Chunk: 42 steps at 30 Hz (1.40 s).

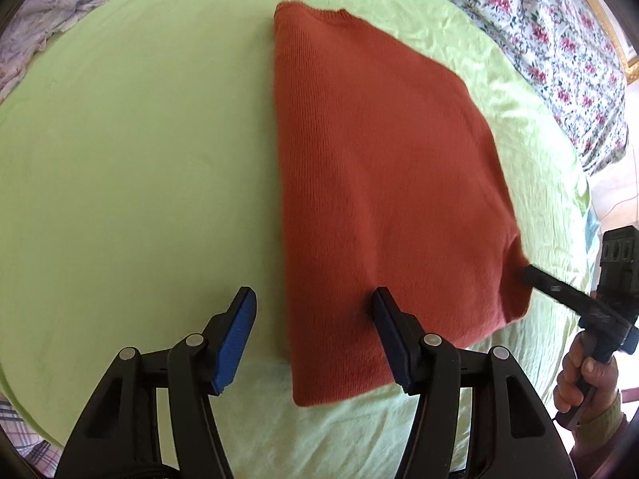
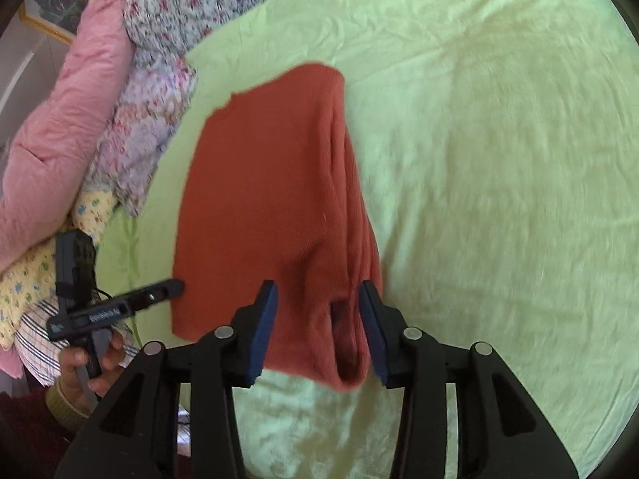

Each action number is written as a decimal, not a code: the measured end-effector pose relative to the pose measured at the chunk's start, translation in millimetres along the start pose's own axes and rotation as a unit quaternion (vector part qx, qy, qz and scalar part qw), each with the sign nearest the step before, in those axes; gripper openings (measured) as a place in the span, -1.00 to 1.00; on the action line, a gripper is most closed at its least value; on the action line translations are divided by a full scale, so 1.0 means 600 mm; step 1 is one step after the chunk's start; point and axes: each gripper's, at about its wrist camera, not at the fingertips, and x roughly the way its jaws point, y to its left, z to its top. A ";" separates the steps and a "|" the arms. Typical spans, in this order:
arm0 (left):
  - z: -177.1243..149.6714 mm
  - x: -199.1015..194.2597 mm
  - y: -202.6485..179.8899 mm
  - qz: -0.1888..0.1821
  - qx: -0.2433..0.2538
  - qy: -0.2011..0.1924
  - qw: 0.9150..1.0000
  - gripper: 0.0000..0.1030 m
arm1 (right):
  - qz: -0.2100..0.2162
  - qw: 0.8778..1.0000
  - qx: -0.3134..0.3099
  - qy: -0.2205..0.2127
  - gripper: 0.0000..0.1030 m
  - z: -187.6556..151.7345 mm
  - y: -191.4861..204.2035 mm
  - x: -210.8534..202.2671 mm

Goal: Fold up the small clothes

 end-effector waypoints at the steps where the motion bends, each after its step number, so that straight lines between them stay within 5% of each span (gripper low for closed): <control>1: -0.001 0.001 0.001 -0.004 -0.003 0.002 1.000 0.09 | -0.009 1.000 -0.001 0.011 -0.91 -0.002 -0.002 0.006; 5: 0.001 0.002 -0.013 -0.004 0.014 0.004 1.000 -0.10 | -0.027 0.999 -0.003 -0.016 -0.92 0.015 -0.007 -0.016; 13: -0.002 0.031 0.004 -0.016 0.010 -0.001 1.000 0.12 | -0.085 0.996 -0.022 0.024 -0.92 0.018 -0.033 0.046; 30: -0.042 -0.040 0.014 0.001 0.044 -0.010 0.999 0.04 | -0.070 0.996 -0.011 -0.055 -0.84 0.006 0.029 -0.055; 42: -0.066 -0.036 0.018 0.021 0.071 -0.006 0.997 0.05 | -0.043 0.998 -0.042 -0.037 -0.84 -0.016 0.098 -0.025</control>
